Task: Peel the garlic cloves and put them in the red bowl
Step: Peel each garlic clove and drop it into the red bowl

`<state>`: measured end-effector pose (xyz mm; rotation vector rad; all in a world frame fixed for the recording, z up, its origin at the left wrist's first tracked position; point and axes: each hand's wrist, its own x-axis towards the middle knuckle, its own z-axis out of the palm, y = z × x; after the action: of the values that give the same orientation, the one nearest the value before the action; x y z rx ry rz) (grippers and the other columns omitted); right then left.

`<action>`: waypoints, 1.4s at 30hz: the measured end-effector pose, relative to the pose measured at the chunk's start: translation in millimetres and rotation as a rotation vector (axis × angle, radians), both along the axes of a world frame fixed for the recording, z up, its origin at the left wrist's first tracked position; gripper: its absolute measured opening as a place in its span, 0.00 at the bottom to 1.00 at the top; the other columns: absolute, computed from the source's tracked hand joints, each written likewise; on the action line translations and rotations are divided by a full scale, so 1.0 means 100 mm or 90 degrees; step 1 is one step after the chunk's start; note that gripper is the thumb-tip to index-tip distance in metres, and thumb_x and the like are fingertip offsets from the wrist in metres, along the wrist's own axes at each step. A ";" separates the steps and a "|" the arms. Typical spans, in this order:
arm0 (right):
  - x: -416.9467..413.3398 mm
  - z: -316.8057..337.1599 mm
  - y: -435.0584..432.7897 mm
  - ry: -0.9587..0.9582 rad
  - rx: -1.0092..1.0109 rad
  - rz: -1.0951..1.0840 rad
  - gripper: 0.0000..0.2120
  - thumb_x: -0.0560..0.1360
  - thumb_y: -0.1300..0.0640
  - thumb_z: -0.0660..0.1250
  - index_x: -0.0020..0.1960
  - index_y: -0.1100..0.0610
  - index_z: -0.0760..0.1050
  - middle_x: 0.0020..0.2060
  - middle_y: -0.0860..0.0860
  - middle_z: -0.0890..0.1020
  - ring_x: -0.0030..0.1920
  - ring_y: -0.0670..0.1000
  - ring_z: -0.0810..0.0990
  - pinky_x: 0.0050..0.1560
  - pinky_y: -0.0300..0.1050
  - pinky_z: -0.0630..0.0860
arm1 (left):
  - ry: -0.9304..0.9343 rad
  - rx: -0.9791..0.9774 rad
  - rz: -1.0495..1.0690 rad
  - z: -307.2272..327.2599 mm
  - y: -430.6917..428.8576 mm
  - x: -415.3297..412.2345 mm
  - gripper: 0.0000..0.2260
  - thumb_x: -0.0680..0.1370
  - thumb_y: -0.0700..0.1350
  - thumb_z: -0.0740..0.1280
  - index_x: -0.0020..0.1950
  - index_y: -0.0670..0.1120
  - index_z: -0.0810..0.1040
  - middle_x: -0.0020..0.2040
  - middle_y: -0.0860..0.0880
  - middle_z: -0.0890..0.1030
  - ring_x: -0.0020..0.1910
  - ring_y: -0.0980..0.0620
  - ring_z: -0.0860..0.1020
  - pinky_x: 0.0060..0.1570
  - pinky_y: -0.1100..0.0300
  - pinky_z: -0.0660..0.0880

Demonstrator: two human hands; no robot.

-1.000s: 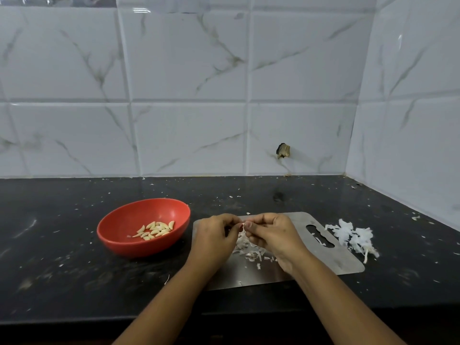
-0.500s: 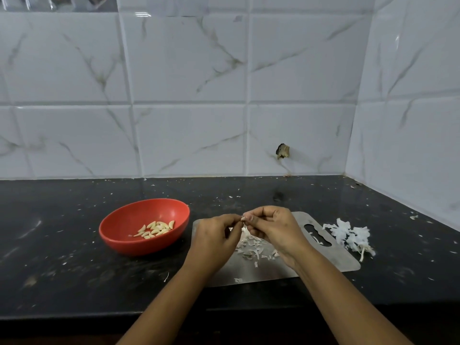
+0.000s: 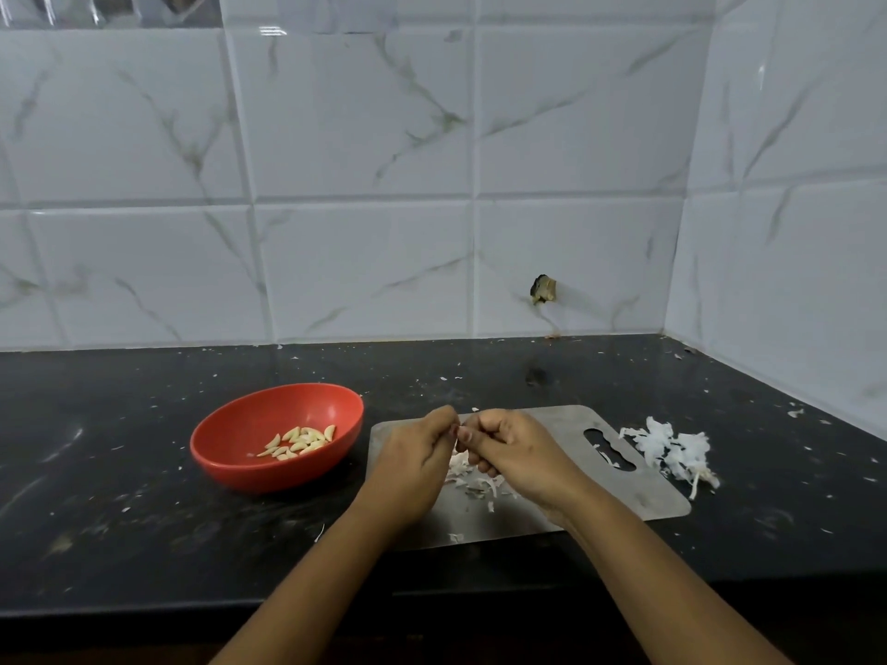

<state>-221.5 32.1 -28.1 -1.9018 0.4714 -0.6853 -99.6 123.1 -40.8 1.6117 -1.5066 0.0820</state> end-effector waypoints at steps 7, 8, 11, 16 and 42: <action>-0.03 -0.03 -0.07 0.015 -0.454 -0.055 0.09 0.77 0.54 0.68 0.44 0.58 0.83 0.36 0.51 0.82 0.37 0.48 0.79 0.40 0.44 0.76 | 0.454 0.100 -0.092 0.06 0.06 -0.11 0.14 0.81 0.36 0.54 0.36 0.43 0.68 0.23 0.54 0.62 0.21 0.58 0.59 0.22 0.67 0.56; -0.04 -0.02 -0.08 0.028 -0.518 -0.056 0.09 0.78 0.53 0.67 0.46 0.58 0.82 0.37 0.51 0.82 0.38 0.49 0.78 0.42 0.45 0.75 | 0.478 0.114 -0.097 0.07 0.06 -0.11 0.14 0.81 0.36 0.54 0.36 0.44 0.68 0.23 0.54 0.62 0.21 0.58 0.59 0.21 0.67 0.56; -0.04 0.02 -0.09 0.056 -0.599 -0.056 0.10 0.78 0.53 0.66 0.44 0.59 0.81 0.36 0.51 0.81 0.37 0.49 0.77 0.41 0.44 0.74 | 0.503 0.145 -0.106 0.10 0.08 -0.10 0.14 0.82 0.38 0.54 0.37 0.45 0.68 0.23 0.54 0.63 0.21 0.59 0.60 0.22 0.67 0.56; -0.04 0.04 -0.09 -0.016 -0.158 -0.013 0.08 0.75 0.56 0.70 0.41 0.60 0.82 0.29 0.48 0.80 0.30 0.43 0.77 0.33 0.35 0.73 | 0.279 0.080 -0.067 0.10 0.07 0.02 0.12 0.82 0.39 0.59 0.38 0.43 0.73 0.25 0.51 0.68 0.24 0.56 0.66 0.27 0.64 0.65; 0.13 -0.10 0.08 -0.077 0.056 -0.092 0.09 0.79 0.59 0.65 0.43 0.57 0.81 0.29 0.46 0.79 0.29 0.40 0.75 0.33 0.32 0.71 | -0.113 -0.025 0.137 0.02 0.04 0.13 0.08 0.78 0.47 0.65 0.47 0.48 0.83 0.37 0.54 0.83 0.31 0.56 0.78 0.36 0.53 0.77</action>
<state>-208.6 39.8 -38.0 -1.7445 0.5562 -0.8546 -87.1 127.4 -39.0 1.7684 -1.4482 0.3814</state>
